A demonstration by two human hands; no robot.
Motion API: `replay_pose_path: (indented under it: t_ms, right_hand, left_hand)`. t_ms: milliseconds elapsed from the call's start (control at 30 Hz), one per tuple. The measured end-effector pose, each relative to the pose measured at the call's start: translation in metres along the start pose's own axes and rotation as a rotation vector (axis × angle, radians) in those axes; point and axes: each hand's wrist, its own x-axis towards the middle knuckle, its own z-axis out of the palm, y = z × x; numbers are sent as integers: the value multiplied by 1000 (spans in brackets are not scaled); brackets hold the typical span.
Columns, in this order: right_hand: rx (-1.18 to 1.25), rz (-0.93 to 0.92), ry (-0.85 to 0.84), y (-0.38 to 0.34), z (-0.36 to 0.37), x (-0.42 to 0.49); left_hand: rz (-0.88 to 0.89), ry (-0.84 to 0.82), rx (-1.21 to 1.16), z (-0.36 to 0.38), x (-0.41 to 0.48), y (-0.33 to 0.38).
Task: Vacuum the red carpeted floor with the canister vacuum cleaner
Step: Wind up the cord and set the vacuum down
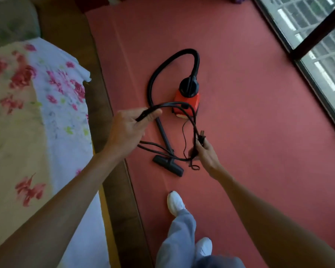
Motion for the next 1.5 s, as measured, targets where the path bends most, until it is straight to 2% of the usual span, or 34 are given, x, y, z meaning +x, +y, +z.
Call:
replay_pose_path:
  t_ms: [200,300,400,533,733,867,967,1000,1067,1133,1200,1267,1333,1500]
  right_hand:
    - [-55,14,71,-44,-16,3]
    - [70,76,97,-75,-38,2]
    - [242,139,17,-106,-66,0]
    - [385,188,-144,-127,-118,11]
    - [704,342,-235,-134,-201,11]
    - [1010,441,-363,-129,-234,13]
    - [1088,484,-435,-119,-253,16]
    - [1098,502,-444,-113,-262,19]
    - [1148,537,-486,-106,-282,24]
    - [1081,530,-417,-107,-296,28]
    - [978,497,-256,-106,-306,32]
    - [1001,473,-175,-100,-308,36]
    - [947,446,-83,-93,-303,42]
    - [391,257,99,-67,-268,62]
  left_hand:
    - [-277,338,-62,-12,42,-40]
    - [-524,440,-48,6,53,-60]
    - [-774,487,-116,51,53,-78]
    - [-1066,416,-335,145,42,-88]
    - [-1359,341,-623,291,26,-77]
    - [-1551,138,-1006,365,26,-42]
    - [-1540,91,-1375,402,30,-32]
    - [-1486,144,-1513,410,34,-30]
    - [-1356,402,-1605,412,46,-27]
    - [-1306,526,-1520,406,57,-32]
    - [-1303,501,-1368,390,66,-37]
    - [-1306,458,-1191,374,73,-46]
    - [-1289,490,-1084,356,77,-52]
    - [-1218,610,-742,309,71,-68]
